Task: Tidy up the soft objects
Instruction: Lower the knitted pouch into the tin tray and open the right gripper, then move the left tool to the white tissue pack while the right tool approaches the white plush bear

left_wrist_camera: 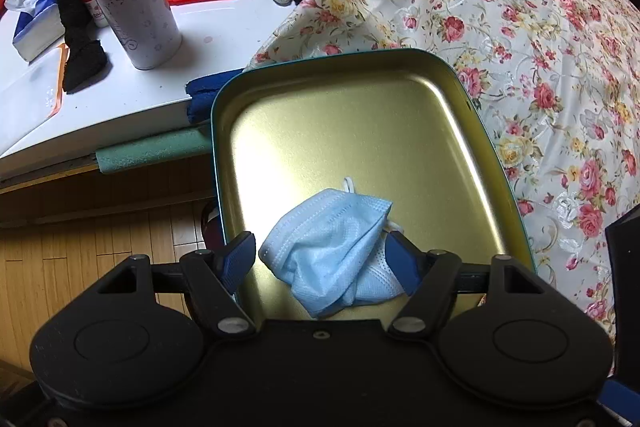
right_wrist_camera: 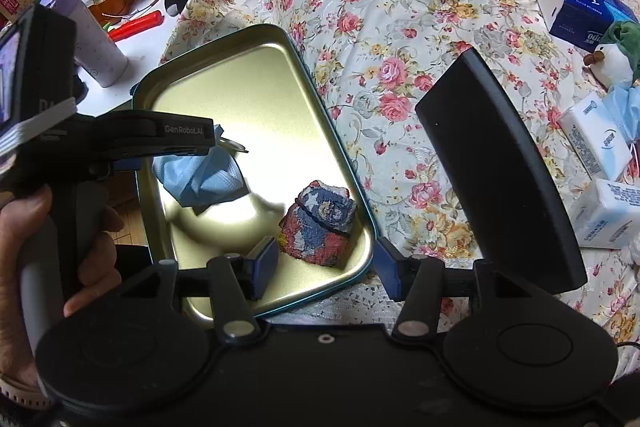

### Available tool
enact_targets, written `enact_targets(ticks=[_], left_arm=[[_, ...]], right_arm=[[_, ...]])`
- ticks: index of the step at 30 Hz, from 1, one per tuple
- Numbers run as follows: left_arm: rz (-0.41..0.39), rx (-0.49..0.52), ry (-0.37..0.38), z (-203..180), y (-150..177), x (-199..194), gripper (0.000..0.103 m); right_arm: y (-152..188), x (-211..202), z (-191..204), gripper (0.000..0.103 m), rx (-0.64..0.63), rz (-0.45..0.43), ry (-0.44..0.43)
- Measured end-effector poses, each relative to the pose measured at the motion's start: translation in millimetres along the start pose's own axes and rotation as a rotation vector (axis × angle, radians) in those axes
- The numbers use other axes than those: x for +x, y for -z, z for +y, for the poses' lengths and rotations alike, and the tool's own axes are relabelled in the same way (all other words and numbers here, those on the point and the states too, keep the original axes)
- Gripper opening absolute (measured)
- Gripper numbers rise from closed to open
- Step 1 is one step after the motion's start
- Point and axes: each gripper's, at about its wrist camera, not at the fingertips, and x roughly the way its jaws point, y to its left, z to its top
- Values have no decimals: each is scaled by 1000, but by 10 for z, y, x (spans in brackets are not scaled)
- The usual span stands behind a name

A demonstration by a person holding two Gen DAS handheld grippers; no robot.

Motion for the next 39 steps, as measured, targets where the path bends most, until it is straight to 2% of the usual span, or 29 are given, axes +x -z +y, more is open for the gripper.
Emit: enact_targets(ticks=[22, 39], left_arm=[[16, 92, -42, -94, 70, 60, 68], [32, 156, -77, -159, 148, 122, 69]], right_arm=[[140, -358, -249, 52, 67, -70, 26], [342, -644, -1013, 55, 250, -152, 72]])
